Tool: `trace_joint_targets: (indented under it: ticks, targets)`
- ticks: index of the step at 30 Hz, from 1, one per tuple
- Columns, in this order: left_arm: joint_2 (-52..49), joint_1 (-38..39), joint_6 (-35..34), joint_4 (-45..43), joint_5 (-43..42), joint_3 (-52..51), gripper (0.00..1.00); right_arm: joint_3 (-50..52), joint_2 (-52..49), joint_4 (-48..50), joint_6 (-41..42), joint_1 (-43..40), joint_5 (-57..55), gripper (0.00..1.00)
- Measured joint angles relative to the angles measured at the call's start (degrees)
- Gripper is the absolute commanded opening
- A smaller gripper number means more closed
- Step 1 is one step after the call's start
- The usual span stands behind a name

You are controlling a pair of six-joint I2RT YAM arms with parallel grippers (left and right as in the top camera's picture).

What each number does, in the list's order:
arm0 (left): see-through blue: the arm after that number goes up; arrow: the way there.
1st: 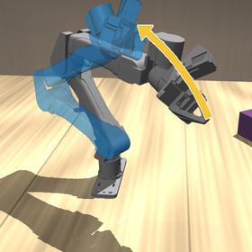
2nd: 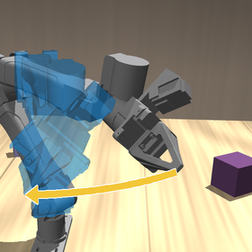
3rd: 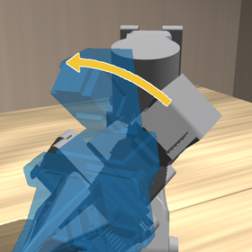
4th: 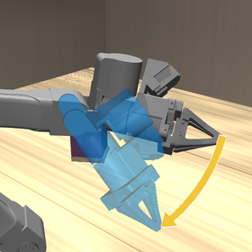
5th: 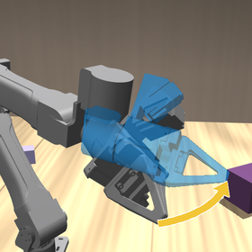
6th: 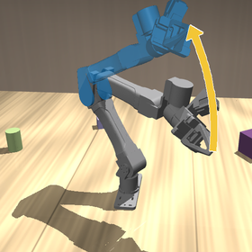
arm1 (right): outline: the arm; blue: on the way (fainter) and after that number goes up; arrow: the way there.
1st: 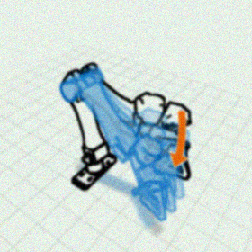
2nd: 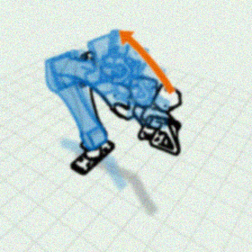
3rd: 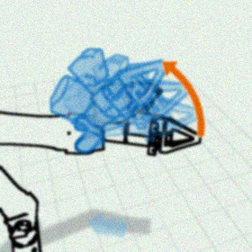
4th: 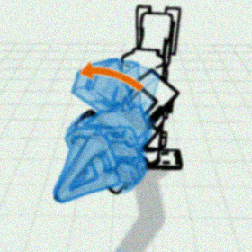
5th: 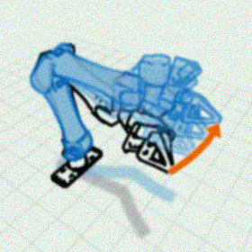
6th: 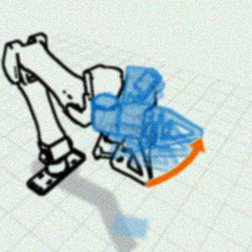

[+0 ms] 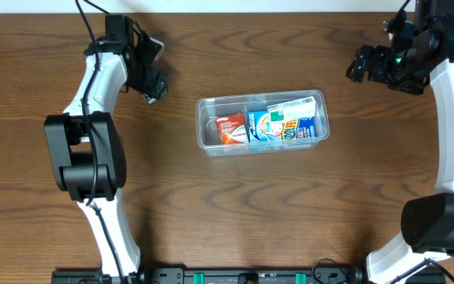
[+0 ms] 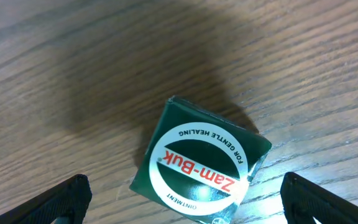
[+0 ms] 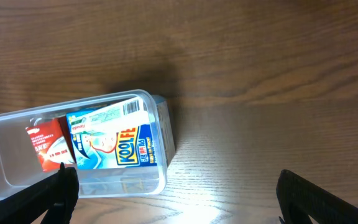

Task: Pack container
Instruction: 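Grasp the green Zam-Buk tin with the left gripper and lift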

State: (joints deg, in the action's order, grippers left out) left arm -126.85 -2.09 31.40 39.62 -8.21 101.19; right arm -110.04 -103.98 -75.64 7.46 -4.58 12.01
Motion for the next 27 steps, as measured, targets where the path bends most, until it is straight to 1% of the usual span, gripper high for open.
trace_joint_targets:
  ticks: [8, 19, 24, 27]
  targets:
    - [-3.43, 0.28, 1.44, 0.02, 0.02, 0.00, 0.99, 0.00, 0.00, 0.00, 0.00, 0.00, 0.00, 0.99]
    - [-3.50, 0.66, 1.70, 0.59, -0.02, 0.00, 0.99, 0.00, 0.00, 0.00, 0.00, 0.00, 0.00, 0.99]
    - [-3.50, 1.66, 1.66, 2.75, -0.02, 0.00, 1.00, 0.00, 0.00, 0.00, 0.00, 0.00, 0.02, 0.99]
    - [-3.50, 2.78, 1.38, 4.04, 0.00, 0.00, 0.95, 0.00, 0.00, 0.00, 0.00, 0.00, 0.00, 0.99]
